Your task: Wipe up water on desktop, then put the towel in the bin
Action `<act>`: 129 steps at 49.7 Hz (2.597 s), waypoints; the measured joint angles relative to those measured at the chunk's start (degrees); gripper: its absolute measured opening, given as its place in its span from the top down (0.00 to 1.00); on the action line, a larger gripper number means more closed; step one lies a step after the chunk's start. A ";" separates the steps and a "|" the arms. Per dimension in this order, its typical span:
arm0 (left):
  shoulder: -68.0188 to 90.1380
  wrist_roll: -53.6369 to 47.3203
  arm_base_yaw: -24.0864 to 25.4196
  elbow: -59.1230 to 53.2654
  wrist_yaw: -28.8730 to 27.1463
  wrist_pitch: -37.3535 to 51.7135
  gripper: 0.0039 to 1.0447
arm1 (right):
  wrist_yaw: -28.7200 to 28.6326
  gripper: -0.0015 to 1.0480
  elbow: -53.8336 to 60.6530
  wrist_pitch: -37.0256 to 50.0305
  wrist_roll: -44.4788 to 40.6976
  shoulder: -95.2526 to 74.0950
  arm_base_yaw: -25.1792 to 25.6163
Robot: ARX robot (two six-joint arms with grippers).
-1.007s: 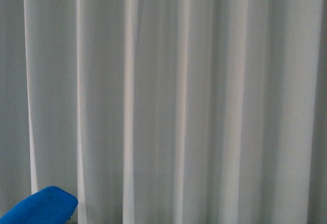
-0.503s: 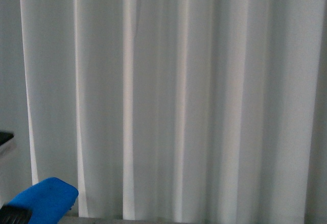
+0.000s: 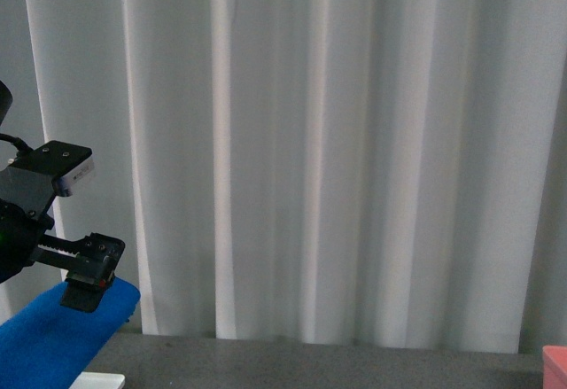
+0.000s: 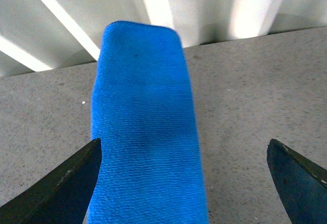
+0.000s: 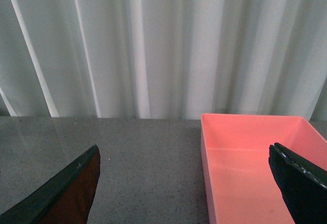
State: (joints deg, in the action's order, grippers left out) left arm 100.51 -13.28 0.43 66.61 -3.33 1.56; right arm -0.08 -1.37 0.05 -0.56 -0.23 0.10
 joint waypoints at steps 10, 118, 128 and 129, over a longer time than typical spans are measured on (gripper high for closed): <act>5.40 -1.36 2.99 1.22 -1.70 4.28 0.06 | -0.02 0.07 0.00 0.00 0.00 0.00 0.00; 1.55 7.58 4.11 -5.38 6.27 16.31 0.96 | -0.02 0.07 0.00 0.00 0.00 0.00 0.00; -4.70 11.41 2.73 -9.03 12.28 20.44 0.96 | -0.02 0.07 0.00 0.00 0.00 0.00 0.00; -5.07 11.67 2.62 -9.27 12.61 20.70 0.96 | -0.02 0.07 0.00 0.00 0.00 0.00 0.00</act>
State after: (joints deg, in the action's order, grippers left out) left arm 95.44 -1.61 3.05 57.34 9.28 22.26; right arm -0.10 -1.37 0.05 -0.56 -0.23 0.10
